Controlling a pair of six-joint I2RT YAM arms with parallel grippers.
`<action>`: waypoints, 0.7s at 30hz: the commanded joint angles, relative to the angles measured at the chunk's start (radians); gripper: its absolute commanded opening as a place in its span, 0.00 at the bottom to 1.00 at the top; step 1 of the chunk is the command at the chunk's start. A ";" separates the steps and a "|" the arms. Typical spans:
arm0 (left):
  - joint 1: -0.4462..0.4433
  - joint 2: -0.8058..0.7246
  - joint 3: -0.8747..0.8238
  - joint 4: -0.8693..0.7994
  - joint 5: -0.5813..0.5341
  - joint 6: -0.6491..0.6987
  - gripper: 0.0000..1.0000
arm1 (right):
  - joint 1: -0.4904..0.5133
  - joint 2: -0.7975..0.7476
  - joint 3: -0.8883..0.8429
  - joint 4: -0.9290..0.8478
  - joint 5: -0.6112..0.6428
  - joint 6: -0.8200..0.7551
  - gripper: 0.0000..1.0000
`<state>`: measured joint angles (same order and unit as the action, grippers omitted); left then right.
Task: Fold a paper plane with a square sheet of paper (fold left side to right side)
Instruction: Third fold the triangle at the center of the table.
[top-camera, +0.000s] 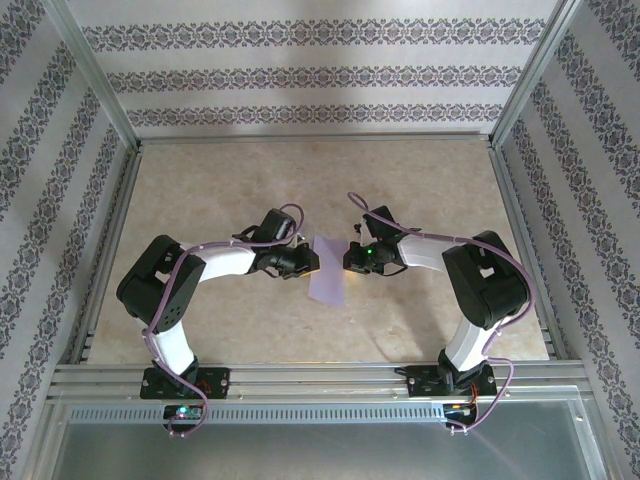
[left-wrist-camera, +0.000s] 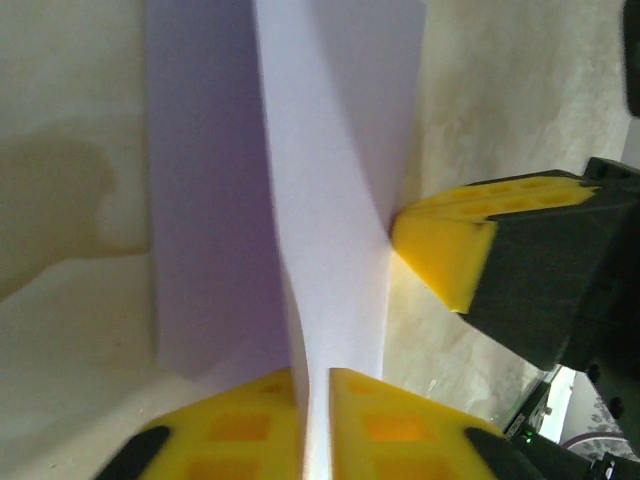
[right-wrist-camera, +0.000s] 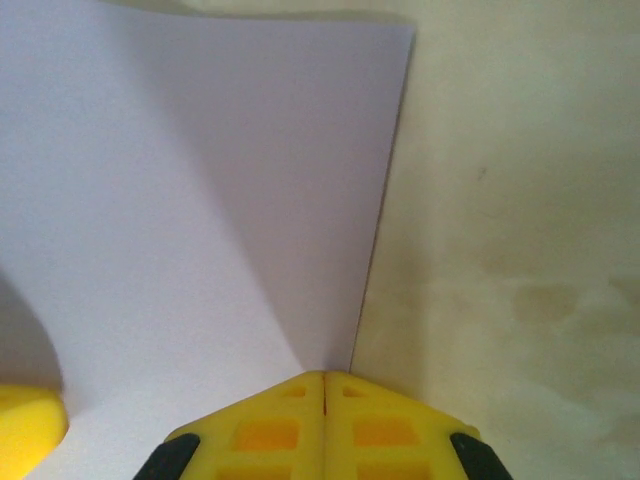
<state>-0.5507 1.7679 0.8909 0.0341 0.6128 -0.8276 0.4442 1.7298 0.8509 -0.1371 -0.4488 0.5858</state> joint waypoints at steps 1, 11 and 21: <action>-0.009 -0.028 -0.021 0.002 -0.023 -0.021 0.05 | -0.015 -0.082 0.014 -0.026 0.035 -0.075 0.14; -0.028 -0.096 -0.092 0.113 -0.111 -0.199 0.00 | 0.085 -0.464 -0.138 -0.033 0.228 -0.335 0.48; -0.078 -0.109 -0.172 0.295 -0.257 -0.419 0.00 | 0.526 -0.740 -0.420 0.141 0.605 -0.601 0.68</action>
<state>-0.6144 1.6669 0.7311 0.2241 0.4137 -1.1469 0.9119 1.0058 0.4782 -0.0750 -0.0002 0.0971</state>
